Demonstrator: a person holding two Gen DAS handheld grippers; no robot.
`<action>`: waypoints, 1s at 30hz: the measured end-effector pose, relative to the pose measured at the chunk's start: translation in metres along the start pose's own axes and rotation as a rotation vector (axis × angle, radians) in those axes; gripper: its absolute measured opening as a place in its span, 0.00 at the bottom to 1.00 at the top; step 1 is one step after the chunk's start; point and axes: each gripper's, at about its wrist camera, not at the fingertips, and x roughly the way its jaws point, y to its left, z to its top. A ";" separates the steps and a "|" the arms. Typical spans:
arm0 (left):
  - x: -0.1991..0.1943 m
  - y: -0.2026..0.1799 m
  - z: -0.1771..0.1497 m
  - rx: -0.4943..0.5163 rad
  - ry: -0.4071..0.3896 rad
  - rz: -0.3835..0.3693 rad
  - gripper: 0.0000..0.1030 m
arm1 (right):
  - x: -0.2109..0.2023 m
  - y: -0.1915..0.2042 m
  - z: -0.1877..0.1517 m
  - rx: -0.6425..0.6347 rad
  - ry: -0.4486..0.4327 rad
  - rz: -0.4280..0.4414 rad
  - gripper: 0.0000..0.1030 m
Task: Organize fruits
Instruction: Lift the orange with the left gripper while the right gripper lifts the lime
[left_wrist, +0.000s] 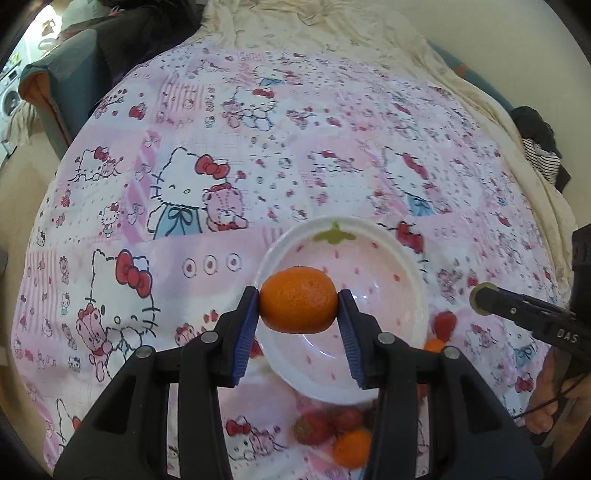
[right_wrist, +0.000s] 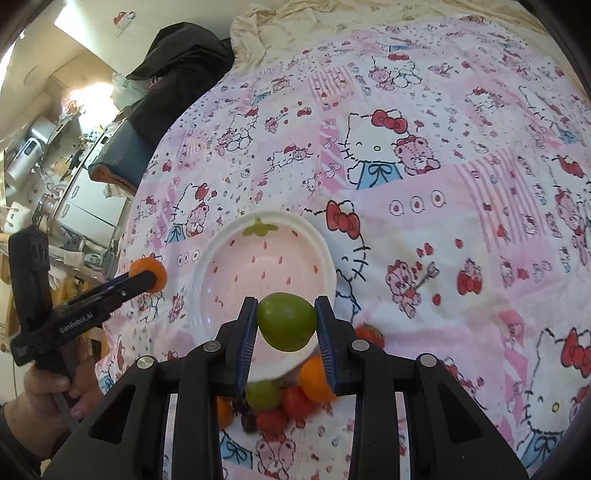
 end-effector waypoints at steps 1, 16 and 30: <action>0.005 0.003 0.002 -0.011 0.008 0.003 0.37 | 0.004 0.001 0.002 -0.003 0.002 -0.001 0.32; 0.071 0.000 0.011 0.073 0.067 0.037 0.38 | 0.076 0.002 0.028 -0.041 0.101 -0.049 0.32; 0.082 -0.009 0.022 0.113 0.045 0.002 0.51 | 0.105 0.011 0.035 -0.054 0.151 0.004 0.34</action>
